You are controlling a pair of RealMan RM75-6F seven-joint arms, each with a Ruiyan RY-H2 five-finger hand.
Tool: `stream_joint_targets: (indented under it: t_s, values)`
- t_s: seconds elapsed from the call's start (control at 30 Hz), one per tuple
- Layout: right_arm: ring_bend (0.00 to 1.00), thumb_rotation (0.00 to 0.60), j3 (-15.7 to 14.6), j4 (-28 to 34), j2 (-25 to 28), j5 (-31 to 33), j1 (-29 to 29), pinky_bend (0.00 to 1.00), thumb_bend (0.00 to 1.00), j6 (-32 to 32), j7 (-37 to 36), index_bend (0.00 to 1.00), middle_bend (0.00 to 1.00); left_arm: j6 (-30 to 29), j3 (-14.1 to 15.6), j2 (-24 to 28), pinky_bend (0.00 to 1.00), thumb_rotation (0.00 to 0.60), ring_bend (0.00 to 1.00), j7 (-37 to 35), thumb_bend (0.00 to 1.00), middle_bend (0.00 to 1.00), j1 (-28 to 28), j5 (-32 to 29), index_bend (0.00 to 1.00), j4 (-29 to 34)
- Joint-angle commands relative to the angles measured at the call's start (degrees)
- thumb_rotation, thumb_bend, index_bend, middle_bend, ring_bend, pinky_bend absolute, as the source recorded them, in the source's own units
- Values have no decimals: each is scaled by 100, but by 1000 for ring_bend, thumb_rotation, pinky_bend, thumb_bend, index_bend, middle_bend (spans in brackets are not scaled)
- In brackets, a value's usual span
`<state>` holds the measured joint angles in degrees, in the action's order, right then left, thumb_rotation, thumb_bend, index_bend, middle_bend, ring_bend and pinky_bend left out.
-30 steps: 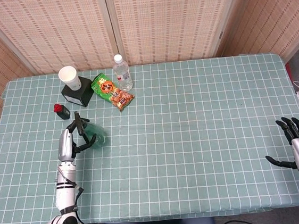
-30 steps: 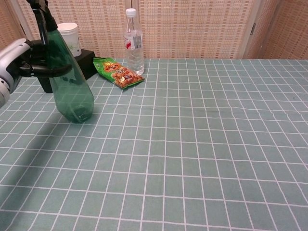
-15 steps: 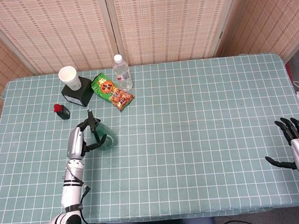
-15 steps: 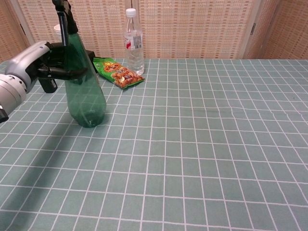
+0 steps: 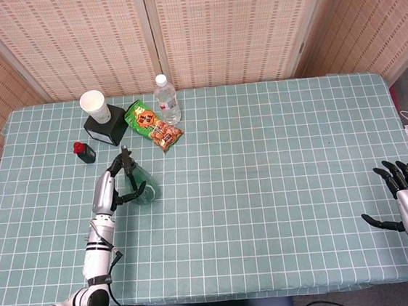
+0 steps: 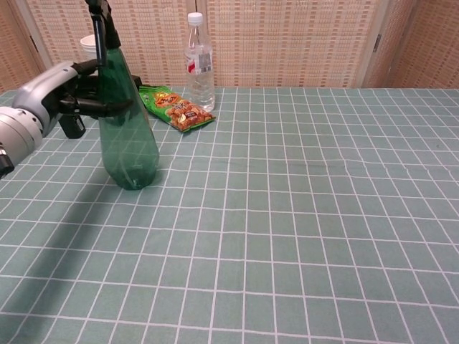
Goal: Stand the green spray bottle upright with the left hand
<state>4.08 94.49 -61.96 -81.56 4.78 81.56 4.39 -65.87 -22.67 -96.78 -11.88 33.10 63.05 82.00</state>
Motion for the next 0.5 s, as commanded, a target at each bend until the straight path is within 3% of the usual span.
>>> stream_joint_targets:
  t_s: [0.03, 0.23, 0.5]
  values:
    - [0, 600, 0, 0, 0, -4, 0, 0, 59, 3, -4, 166, 62, 7, -17, 32, 163, 600, 201, 25, 226, 267, 8, -23, 75, 38]
    - [0, 600, -3, -17, -3, -23, -5, 0, 60, 17, -25, 166, 62, 36, -33, 90, 151, 600, 160, 26, 218, 214, -9, -120, 1, 134]
    - [0, 600, -9, -23, 3, -47, -11, 0, 59, 26, -81, 166, 62, 17, 19, 343, 127, 600, 101, 95, 191, 143, -74, -56, 0, 351]
